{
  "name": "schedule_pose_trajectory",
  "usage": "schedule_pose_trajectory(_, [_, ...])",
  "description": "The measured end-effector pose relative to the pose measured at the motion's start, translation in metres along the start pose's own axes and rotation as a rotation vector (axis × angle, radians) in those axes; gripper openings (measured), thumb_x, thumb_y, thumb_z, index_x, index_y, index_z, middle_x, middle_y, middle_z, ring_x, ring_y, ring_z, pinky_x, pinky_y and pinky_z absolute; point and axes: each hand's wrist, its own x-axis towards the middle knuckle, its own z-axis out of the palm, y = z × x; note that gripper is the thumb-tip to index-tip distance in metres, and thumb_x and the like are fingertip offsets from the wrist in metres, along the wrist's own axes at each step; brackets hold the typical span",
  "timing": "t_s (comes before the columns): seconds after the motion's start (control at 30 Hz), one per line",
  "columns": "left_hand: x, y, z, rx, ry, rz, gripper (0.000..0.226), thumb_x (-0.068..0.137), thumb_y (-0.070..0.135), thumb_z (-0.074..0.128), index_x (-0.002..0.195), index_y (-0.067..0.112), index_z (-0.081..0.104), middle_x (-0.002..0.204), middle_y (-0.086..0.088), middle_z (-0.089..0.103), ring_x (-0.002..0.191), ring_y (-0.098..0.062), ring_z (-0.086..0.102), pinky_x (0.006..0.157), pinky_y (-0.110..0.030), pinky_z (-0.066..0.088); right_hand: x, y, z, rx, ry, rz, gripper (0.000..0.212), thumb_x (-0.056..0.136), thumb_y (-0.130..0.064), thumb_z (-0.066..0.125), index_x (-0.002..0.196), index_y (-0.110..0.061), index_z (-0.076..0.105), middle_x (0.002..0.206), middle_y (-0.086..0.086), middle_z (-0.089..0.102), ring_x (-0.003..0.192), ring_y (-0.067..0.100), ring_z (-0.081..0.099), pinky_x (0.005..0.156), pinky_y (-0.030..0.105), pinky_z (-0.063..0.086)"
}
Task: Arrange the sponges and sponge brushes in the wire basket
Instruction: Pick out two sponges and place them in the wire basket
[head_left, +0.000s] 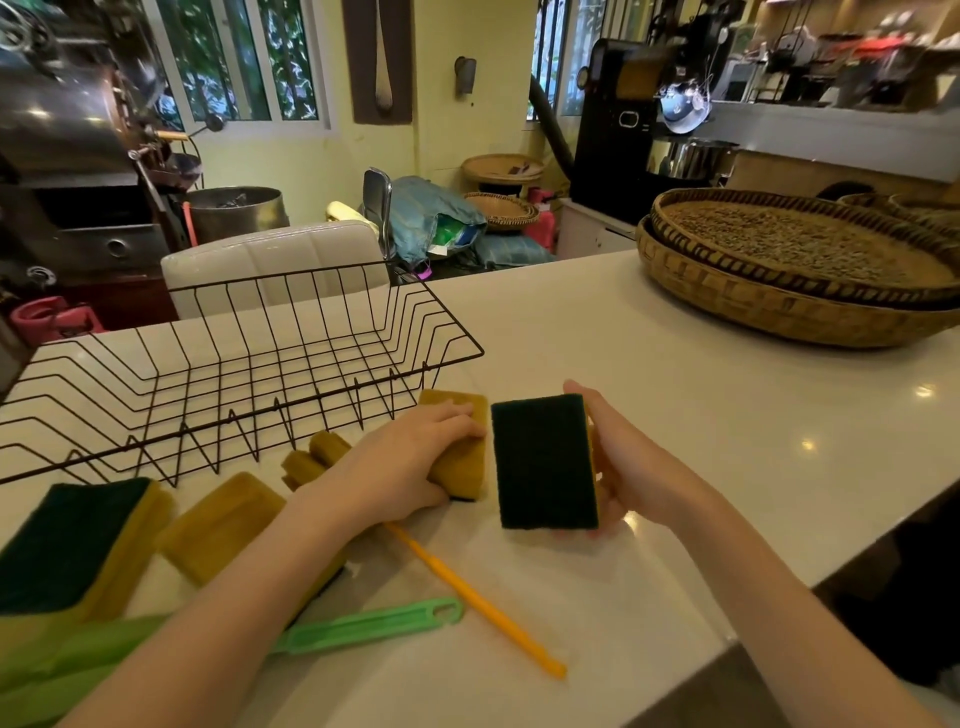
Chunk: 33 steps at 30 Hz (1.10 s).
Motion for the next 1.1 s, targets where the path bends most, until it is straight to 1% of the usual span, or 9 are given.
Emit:
schedule_pose_trajectory(0.13, [0.000,0.000,-0.003,-0.018,-0.009,-0.005,0.068,0.077,0.023,0.065,0.133,0.038,0.030,0.151,0.013,0.021,0.135,-0.013,0.024,0.109,-0.035,0.026,0.011,-0.003,-0.001,-0.083,0.115,0.015,0.073,0.076,-0.077,0.025,0.111,-0.021,0.056,0.100,0.009,0.063,0.070,0.024,0.067,0.052,0.027,0.050])
schedule_pose_trajectory(0.3, [-0.003,-0.003,-0.018,-0.078,-0.044,-0.012,0.064,0.076,0.023,0.068,0.130,0.038,0.038,0.147,0.012,0.032,0.131,-0.014,0.030,0.109,-0.036,0.026,0.014,0.001,-0.001,-0.166,0.255,-0.072,0.054,0.089,-0.052,0.035,0.094,-0.005,0.060,0.083,0.015,0.067,0.060,0.024,0.063,0.055,0.029,0.050])
schedule_pose_trajectory(0.4, [-0.011,-0.006,-0.040,-0.278,-0.055,-0.008,0.045,0.076,0.027,0.068,0.111,0.047,0.047,0.123,0.016,0.049,0.113,-0.010,0.044,0.098,-0.032,0.039,0.010,0.008,-0.001,-0.099,0.234,-0.123,0.033,0.089,-0.032,0.049,0.094,0.000,0.055,0.056,0.011,0.063,0.037,0.020,0.061,0.037,0.025,0.048])
schedule_pose_trajectory(0.47, [-0.016,-0.007,-0.053,-0.434,-0.012,-0.026,0.036,0.077,0.029,0.066,0.101,0.050,0.049,0.113,0.016,0.053,0.105,-0.007,0.050,0.091,-0.030,0.046,0.011,0.012,0.000,-0.087,0.270,-0.171,0.026,0.089,-0.028,0.049,0.095,-0.003,0.055,0.056,0.008,0.061,0.032,0.014,0.055,0.033,0.022,0.042])
schedule_pose_trajectory(0.57, [-0.020,-0.011,-0.064,-0.676,0.056,-0.104,0.026,0.082,0.026,0.058,0.102,0.041,0.051,0.102,0.016,0.054,0.091,-0.006,0.056,0.064,-0.018,0.055,0.014,0.017,0.002,-0.054,0.322,-0.222,0.020,0.092,-0.027,0.045,0.095,-0.009,0.056,0.059,0.006,0.059,0.030,0.010,0.050,0.032,0.019,0.039])
schedule_pose_trajectory(0.67, [-0.021,-0.013,-0.066,-0.764,0.060,-0.147,0.024,0.084,0.025,0.052,0.105,0.035,0.053,0.100,0.011,0.059,0.087,-0.008,0.060,0.059,-0.014,0.056,0.014,0.021,0.006,0.044,0.361,-0.277,0.024,0.091,-0.028,0.046,0.092,-0.008,0.058,0.062,0.006,0.058,0.036,0.011,0.047,0.033,0.018,0.036])
schedule_pose_trajectory(0.9, [-0.014,-0.011,-0.057,-0.795,0.017,-0.185,0.023,0.089,0.023,0.046,0.097,0.043,0.056,0.102,0.011,0.059,0.091,-0.008,0.059,0.060,-0.017,0.057,0.009,0.023,0.019,0.038,0.286,-0.454,0.023,0.084,-0.033,0.059,0.105,-0.024,0.056,0.101,-0.004,0.058,0.089,0.016,0.056,0.070,0.028,0.049])
schedule_pose_trajectory(1.0, [-0.011,-0.007,-0.048,-0.799,-0.038,-0.191,0.022,0.090,0.025,0.045,0.098,0.042,0.057,0.101,0.008,0.061,0.091,-0.009,0.060,0.060,-0.019,0.057,0.007,0.024,0.019,0.026,0.173,-0.435,0.032,0.083,-0.025,0.061,0.113,-0.032,0.054,0.111,-0.011,0.055,0.098,0.014,0.052,0.071,0.027,0.050])
schedule_pose_trajectory(1.1, [-0.006,-0.005,-0.040,-0.794,0.068,-0.214,0.020,0.091,0.029,0.041,0.102,0.034,0.058,0.099,0.006,0.063,0.092,-0.009,0.059,0.063,-0.020,0.057,0.008,0.025,0.018,0.044,0.148,-0.413,0.029,0.083,-0.021,0.061,0.110,-0.032,0.057,0.109,-0.008,0.057,0.101,0.019,0.054,0.081,0.037,0.054])
